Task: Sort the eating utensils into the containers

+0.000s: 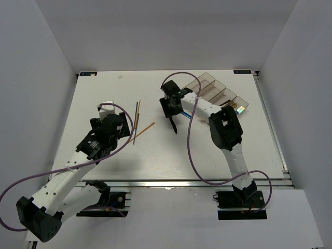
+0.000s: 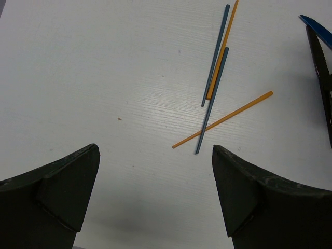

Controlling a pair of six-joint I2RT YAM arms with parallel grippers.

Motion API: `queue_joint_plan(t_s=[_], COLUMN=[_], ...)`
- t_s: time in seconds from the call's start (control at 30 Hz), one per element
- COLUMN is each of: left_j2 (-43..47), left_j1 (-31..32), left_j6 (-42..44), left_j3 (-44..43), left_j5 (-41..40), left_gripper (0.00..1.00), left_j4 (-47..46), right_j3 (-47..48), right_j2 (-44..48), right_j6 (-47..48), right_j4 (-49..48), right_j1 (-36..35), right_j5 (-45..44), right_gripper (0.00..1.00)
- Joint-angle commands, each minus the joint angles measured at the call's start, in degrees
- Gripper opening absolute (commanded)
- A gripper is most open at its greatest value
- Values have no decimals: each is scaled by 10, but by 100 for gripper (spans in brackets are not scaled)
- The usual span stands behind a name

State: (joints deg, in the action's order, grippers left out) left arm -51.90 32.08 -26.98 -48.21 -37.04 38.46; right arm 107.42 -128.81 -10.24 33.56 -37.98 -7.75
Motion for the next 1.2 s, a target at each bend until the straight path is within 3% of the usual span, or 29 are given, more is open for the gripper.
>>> queue_joint_plan(t_s=[0.0, 0.43, 0.77, 0.97, 1.03, 1.1, 1.17], left_j2=[10, 17, 21, 21, 22, 22, 23], left_j1=[-2, -2, -2, -2, -2, -2, -2], left_j6=[3, 3, 3, 3, 3, 3, 3], left_j3=[3, 4, 5, 5, 5, 4, 4], left_j5=[-2, 1, 2, 2, 2, 2, 2], left_gripper=[98, 98, 98, 98, 98, 98, 98], left_j4=[-5, -6, -7, -7, -7, -7, -6], right_j3=[44, 17, 42, 25, 21, 15, 1], right_j2=[-13, -33, -79, -81, -84, -86, -83], right_j6=[7, 19, 20, 10, 8, 6, 3], right_j4=[87, 116, 141, 147, 150, 150, 150], right_j1=[-7, -15, -22, -24, -25, -25, -26], right_j5=[-8, 37, 4, 11, 14, 16, 15], right_gripper=[56, 52, 42, 30, 21, 3, 0])
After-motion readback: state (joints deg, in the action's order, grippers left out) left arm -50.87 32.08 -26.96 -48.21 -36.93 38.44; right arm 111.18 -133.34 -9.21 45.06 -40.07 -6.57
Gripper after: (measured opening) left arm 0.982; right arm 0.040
